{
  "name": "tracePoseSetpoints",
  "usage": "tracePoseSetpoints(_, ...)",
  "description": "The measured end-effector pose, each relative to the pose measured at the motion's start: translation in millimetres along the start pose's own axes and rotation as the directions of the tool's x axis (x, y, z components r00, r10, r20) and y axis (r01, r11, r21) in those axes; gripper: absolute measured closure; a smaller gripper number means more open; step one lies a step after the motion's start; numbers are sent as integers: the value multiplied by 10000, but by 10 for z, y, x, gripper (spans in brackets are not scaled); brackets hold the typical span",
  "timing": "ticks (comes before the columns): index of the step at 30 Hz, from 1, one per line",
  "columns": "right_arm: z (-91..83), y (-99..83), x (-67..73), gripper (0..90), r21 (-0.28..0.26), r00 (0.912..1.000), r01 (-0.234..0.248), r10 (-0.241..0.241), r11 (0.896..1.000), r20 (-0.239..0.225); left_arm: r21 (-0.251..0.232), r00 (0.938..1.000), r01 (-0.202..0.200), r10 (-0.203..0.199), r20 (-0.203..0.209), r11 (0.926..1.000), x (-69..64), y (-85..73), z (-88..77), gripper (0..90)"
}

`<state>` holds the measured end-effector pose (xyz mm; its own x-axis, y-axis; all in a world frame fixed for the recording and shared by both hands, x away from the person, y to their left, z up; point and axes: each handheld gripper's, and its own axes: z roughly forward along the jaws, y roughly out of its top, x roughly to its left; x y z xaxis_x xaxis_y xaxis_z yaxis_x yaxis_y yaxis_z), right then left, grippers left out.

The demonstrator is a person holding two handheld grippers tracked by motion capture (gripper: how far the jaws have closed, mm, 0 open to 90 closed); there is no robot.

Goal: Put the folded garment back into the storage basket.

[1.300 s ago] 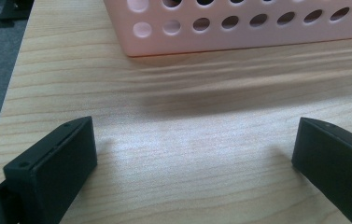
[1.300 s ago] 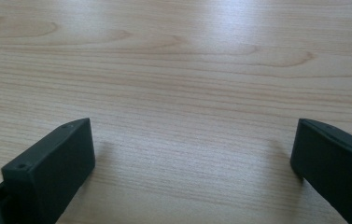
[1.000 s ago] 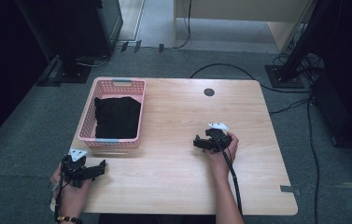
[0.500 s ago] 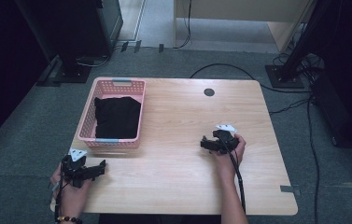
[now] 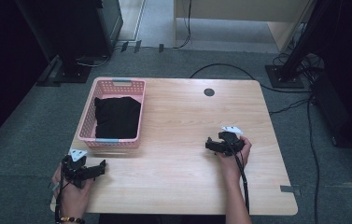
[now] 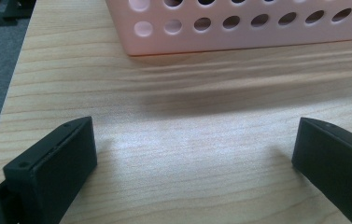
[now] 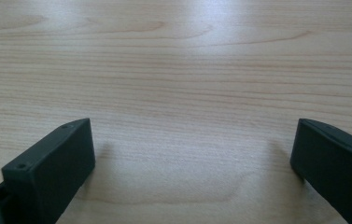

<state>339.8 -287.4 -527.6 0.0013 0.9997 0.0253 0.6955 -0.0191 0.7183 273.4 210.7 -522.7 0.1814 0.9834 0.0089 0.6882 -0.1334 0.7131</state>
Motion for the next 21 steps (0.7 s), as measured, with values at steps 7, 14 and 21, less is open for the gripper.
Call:
tracePoseSetpoints(7,-40,-37,-110,0,0,9998,-122,122,9999,131,13,10000,-11,11,-3,10000,-1,2,1,0)
tracePoseSetpoints(14,-81,-75,-208,0,-5,9993,-259,259,9997,270,13,10000,18,-18,-29,10000,-4,1,0,0)
tracePoseSetpoints(21,-129,-119,-319,0,1,9987,-359,359,9994,369,6,10000,20,-20,-27,10000,-4,1,1,0)
